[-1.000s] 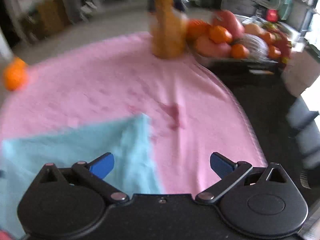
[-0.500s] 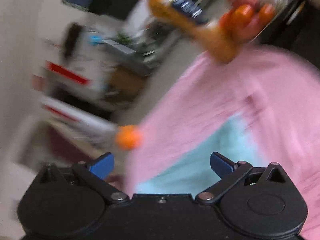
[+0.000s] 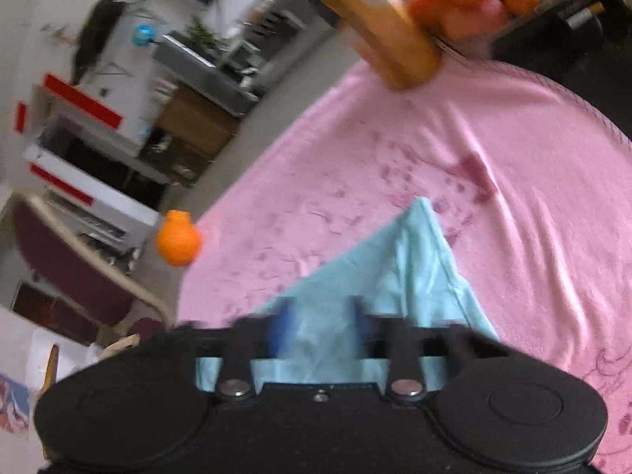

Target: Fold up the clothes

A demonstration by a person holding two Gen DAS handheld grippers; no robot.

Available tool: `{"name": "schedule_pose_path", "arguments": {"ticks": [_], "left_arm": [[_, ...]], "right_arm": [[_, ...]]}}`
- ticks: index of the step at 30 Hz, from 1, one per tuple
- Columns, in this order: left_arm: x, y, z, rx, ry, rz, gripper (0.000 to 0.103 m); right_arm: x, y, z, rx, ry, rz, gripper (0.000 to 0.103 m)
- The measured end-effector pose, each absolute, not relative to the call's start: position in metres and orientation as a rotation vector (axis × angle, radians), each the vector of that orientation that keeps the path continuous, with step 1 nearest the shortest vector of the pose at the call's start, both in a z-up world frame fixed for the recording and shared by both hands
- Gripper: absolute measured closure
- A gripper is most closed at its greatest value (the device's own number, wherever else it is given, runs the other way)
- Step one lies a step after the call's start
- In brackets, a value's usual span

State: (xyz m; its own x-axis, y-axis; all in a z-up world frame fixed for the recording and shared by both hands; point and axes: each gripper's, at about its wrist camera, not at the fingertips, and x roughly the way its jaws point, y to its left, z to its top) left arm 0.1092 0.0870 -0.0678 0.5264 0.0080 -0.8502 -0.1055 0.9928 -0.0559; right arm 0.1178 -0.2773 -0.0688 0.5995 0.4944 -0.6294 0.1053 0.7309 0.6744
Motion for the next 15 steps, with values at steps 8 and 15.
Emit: {"name": "schedule_pose_path", "arguments": {"ticks": [8,15], "left_arm": [[0.141,0.087,-0.091,-0.120,1.001,0.066,0.099],[0.128,0.125,-0.098,-0.185,1.055,0.171,0.092]], "right_arm": [[0.140,-0.250,-0.088,0.663,0.943,0.330,0.096],[0.143,-0.303,-0.121,0.824,0.970,0.158,0.103]]}}
